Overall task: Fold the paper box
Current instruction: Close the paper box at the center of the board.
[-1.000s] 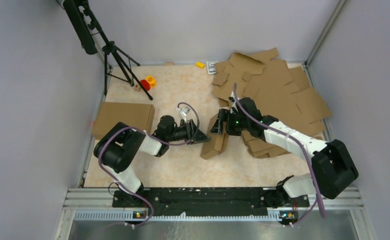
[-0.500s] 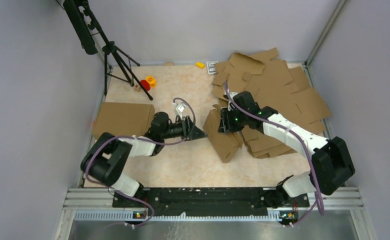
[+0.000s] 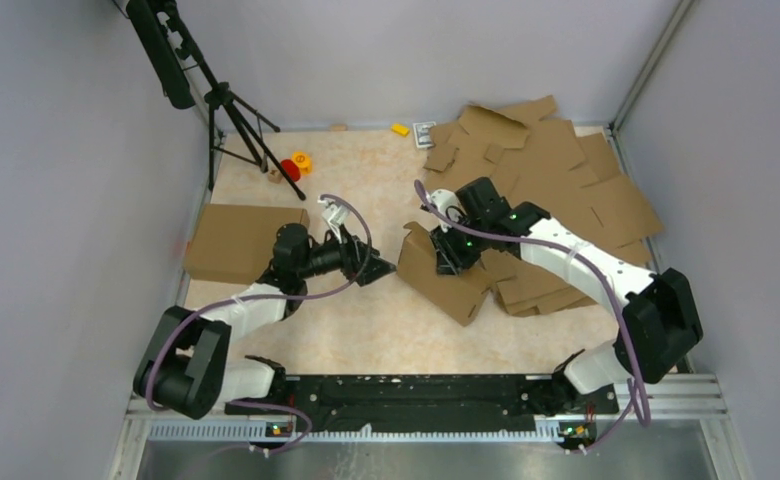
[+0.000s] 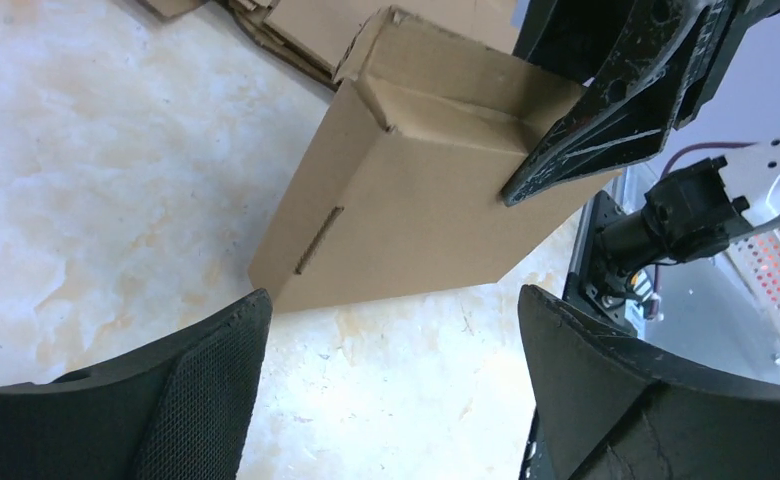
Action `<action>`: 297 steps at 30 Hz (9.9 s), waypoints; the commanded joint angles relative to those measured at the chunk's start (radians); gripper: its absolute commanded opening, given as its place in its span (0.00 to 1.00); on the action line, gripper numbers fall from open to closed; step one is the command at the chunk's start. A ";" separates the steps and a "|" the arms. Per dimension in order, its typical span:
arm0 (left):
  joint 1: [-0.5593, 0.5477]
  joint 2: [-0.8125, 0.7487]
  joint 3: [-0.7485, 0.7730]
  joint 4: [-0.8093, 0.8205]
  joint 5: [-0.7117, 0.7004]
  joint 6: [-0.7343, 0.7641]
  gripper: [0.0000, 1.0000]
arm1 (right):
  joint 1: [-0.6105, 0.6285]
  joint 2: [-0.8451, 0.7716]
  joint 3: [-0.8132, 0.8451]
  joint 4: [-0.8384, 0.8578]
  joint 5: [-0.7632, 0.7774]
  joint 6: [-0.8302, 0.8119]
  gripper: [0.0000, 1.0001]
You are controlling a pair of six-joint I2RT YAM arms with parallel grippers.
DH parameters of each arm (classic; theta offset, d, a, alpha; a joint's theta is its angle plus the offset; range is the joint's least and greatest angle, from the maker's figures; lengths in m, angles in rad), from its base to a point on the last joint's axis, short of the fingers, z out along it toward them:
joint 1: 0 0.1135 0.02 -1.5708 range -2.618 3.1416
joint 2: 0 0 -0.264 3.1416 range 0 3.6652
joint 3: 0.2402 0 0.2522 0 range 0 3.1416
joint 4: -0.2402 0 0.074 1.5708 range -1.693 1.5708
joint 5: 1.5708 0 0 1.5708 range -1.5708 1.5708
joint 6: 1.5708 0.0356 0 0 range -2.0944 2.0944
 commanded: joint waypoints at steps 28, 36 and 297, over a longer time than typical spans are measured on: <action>-0.041 0.015 0.095 0.265 0.426 0.339 0.99 | 0.126 -0.269 -0.036 0.064 -0.232 -0.245 0.29; -0.074 0.060 0.119 0.263 0.488 0.360 0.78 | 0.161 -0.222 0.001 0.098 -0.202 -0.215 0.27; -0.246 -0.008 0.395 -0.603 -0.229 0.437 0.08 | 0.294 -0.098 -0.086 0.001 0.347 0.023 0.13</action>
